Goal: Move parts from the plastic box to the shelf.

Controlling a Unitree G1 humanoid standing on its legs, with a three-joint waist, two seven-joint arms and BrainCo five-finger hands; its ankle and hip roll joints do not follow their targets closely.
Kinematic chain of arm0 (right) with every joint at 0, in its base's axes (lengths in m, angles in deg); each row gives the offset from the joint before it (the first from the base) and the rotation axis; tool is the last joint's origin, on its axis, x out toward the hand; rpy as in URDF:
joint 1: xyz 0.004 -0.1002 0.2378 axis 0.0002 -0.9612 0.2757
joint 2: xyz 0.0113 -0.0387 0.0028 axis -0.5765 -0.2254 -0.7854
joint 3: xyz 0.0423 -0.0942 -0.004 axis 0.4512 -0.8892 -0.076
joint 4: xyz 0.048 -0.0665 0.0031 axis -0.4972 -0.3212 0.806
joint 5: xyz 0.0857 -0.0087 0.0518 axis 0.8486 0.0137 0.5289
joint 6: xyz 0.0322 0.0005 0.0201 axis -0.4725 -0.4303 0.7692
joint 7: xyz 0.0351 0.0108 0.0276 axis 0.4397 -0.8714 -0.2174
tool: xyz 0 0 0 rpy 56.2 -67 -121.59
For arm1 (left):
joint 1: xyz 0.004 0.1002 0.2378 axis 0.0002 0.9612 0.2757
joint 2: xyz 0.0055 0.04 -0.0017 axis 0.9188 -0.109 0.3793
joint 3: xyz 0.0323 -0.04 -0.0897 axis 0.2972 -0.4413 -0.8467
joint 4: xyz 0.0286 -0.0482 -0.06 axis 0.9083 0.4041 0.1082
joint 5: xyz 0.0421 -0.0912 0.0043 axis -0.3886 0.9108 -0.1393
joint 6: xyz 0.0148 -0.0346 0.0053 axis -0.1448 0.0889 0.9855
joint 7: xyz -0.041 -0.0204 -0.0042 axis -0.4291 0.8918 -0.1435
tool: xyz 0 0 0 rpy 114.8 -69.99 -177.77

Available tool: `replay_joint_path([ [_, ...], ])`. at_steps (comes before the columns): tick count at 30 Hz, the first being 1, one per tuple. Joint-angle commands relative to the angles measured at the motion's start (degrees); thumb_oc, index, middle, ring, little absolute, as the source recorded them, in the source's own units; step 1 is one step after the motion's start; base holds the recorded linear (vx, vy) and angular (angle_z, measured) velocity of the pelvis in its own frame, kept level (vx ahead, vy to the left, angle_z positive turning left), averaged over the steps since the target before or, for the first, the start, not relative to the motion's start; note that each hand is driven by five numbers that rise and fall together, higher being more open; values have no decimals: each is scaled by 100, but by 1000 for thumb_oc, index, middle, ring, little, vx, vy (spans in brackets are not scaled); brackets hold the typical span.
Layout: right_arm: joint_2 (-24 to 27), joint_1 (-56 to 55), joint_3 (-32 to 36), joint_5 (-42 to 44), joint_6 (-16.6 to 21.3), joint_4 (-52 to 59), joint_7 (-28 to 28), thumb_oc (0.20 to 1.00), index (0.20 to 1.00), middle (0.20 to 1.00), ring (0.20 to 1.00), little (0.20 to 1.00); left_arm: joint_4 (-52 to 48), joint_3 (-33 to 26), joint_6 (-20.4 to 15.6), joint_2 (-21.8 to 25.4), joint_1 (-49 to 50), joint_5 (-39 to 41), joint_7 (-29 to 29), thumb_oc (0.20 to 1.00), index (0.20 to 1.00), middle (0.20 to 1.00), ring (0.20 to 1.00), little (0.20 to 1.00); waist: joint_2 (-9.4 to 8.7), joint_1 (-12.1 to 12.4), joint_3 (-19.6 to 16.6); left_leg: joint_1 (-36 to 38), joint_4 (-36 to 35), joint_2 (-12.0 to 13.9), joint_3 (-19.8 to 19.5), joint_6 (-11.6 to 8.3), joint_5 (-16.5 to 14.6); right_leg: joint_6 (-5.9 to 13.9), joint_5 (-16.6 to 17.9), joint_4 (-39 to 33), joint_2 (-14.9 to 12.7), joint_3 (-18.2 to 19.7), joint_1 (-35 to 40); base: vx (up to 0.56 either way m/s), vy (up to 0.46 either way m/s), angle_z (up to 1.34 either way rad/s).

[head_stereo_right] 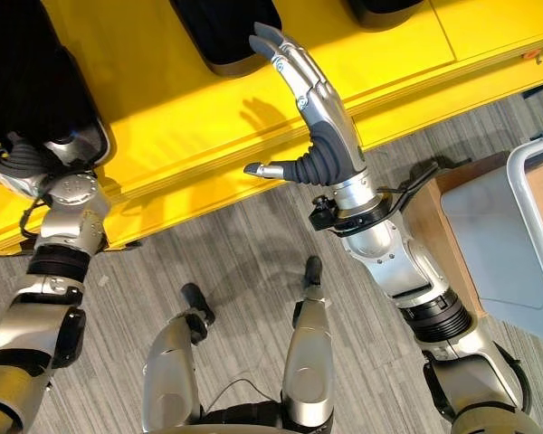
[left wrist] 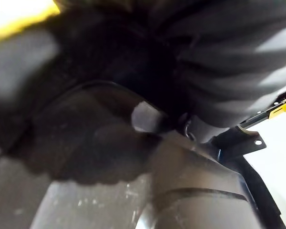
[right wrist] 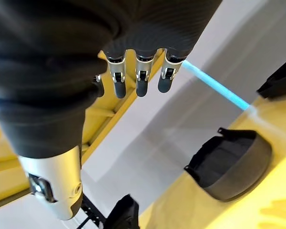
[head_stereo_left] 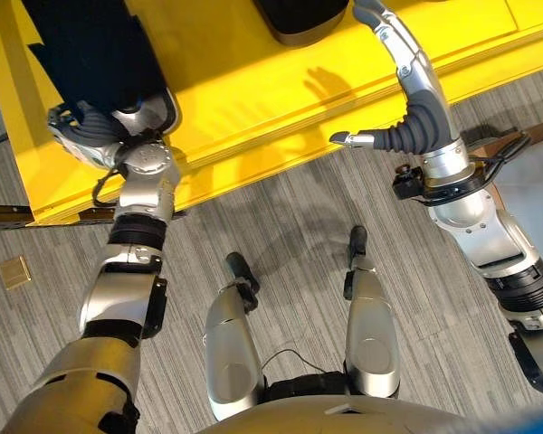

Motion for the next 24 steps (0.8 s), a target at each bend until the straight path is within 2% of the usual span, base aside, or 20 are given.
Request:
replay_joint_path([
  [1,147,1,431,222,133,593,29,1000,1000,1000,1000,1000,240,-100,-35,588,-488,-411,24,200,200,200,200,200,72,-23,-149,262,-467,-384,-148,60,-38,-110,-1187,871,335,-102,100,44,201,-4],
  [3,268,-50,470,237,110,595,-10,1000,1000,1000,1000,1000,420,-40,-35,806,-575,-200,-11,200,200,200,200,200,80,-88,-149,290,-381,-384,-44,97,-122,-66,-1104,791,256,-67,113,45,197,-6],
  [5,306,-96,506,200,108,590,-17,1000,1000,1000,1000,1000,496,48,7,954,-660,-345,-54,200,200,200,200,200,68,-148,-149,301,-244,-380,75,139,-241,-65,-999,724,183,-41,126,64,153,-9],
  [6,333,-134,527,220,104,600,-23,1000,1000,1000,1000,1000,494,79,35,1011,-690,-296,-95,200,200,200,200,200,67,-156,-149,369,-186,-394,26,101,-390,-21,-1073,736,171,7,198,41,119,-7],
  [7,340,-153,538,223,102,613,-22,1000,1000,1000,1000,1000,495,90,43,1032,-701,-271,-113,200,200,200,200,200,61,-170,-149,313,-176,-376,116,157,-313,-52,-992,721,162,-26,144,118,98,-5],
  [9,352,-279,572,188,124,607,-55,1000,1000,1000,1000,1000,498,128,97,1091,-724,-266,-140,200,200,200,200,200,49,-202,-149,406,19,-397,103,154,-570,-3,-1006,721,100,36,264,109,125,-8],
  [16,390,-559,632,84,276,668,-151,1000,1000,1000,1000,1000,570,221,199,1259,-730,-202,-373,200,200,200,200,200,55,-299,-149,390,325,-409,270,290,-857,-18,-847,761,4,147,237,77,135,-11],
  [19,408,-608,648,64,264,710,-158,1000,1000,1000,1000,1000,605,301,217,1331,-787,-430,-427,200,200,200,200,200,44,-332,-149,328,450,-398,331,336,-957,-20,-774,757,-17,172,176,49,91,-10],
  [24,371,-794,737,45,369,747,-215,1000,1000,1000,1000,1000,560,286,338,1343,-832,-119,-110,200,200,200,200,200,64,-349,-149,240,603,-427,411,417,-1120,-43,-679,809,-48,205,35,41,96,-12],
])
